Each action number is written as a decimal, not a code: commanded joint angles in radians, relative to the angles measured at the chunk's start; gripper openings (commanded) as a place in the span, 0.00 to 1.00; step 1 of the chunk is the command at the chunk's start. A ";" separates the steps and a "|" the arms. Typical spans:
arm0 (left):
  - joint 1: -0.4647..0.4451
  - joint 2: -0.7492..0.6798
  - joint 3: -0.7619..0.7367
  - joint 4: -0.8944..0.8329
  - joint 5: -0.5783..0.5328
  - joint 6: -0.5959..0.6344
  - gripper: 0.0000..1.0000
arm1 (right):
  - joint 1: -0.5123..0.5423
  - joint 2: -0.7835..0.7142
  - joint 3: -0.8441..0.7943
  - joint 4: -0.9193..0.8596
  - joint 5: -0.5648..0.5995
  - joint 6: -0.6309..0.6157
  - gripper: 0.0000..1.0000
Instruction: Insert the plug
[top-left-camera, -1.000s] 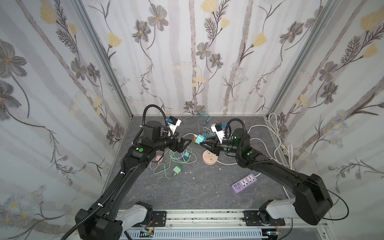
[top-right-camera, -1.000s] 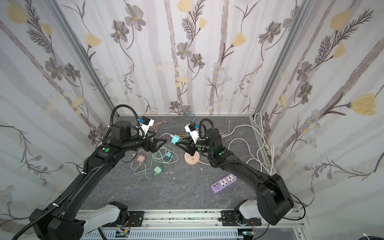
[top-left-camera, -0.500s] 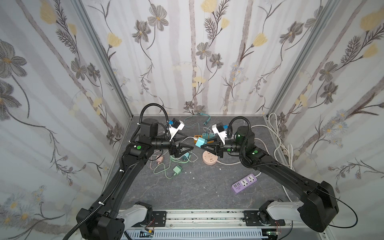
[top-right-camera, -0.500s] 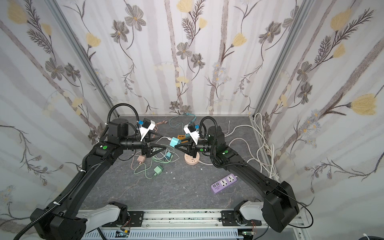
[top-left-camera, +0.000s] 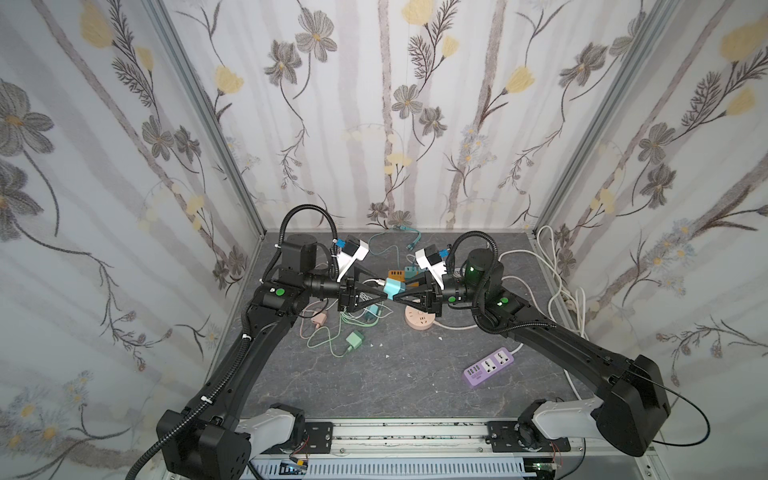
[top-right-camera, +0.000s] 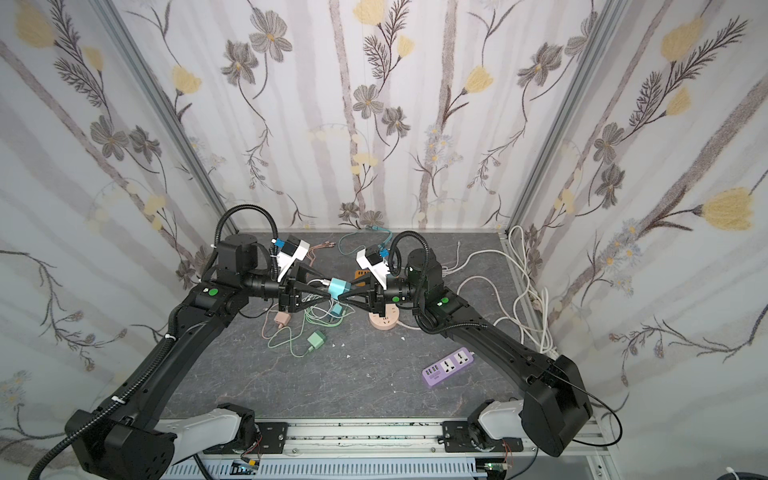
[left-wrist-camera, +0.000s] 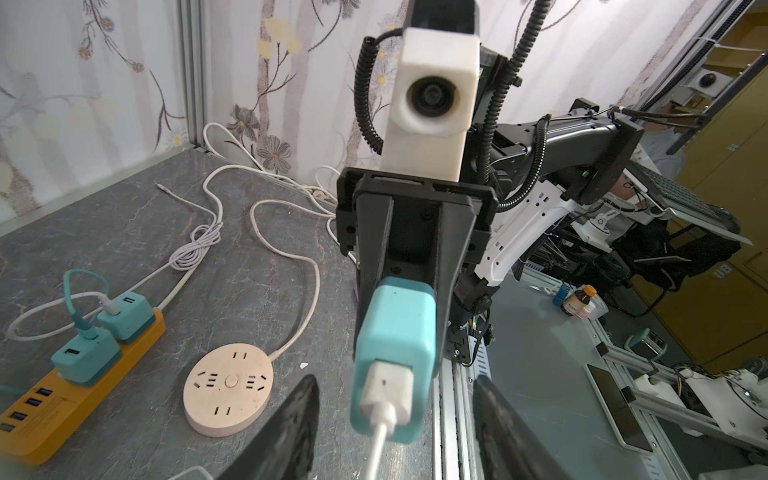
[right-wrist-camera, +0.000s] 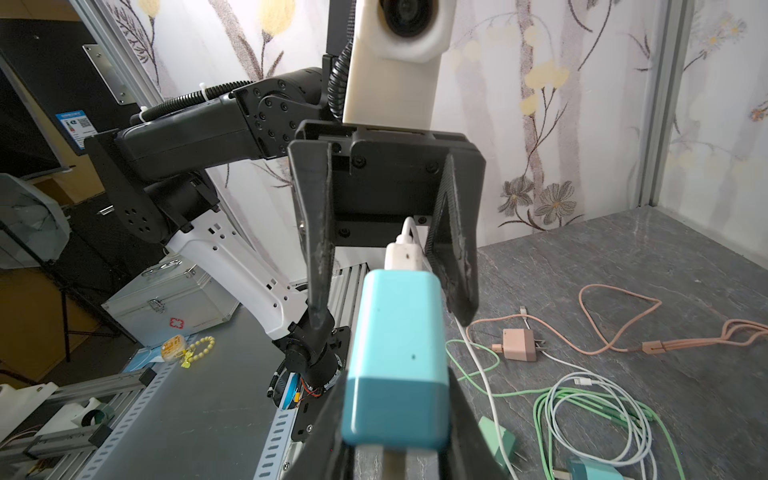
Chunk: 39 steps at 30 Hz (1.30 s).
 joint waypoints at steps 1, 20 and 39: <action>0.002 -0.003 -0.003 0.039 0.073 -0.001 0.52 | 0.006 0.010 0.011 0.064 -0.028 0.009 0.00; 0.001 0.006 -0.029 0.122 0.135 -0.068 0.28 | 0.023 0.045 0.012 0.159 -0.021 0.054 0.00; 0.001 0.024 0.115 0.306 -0.457 -0.476 0.00 | 0.033 0.281 -0.094 0.224 0.386 -0.132 0.88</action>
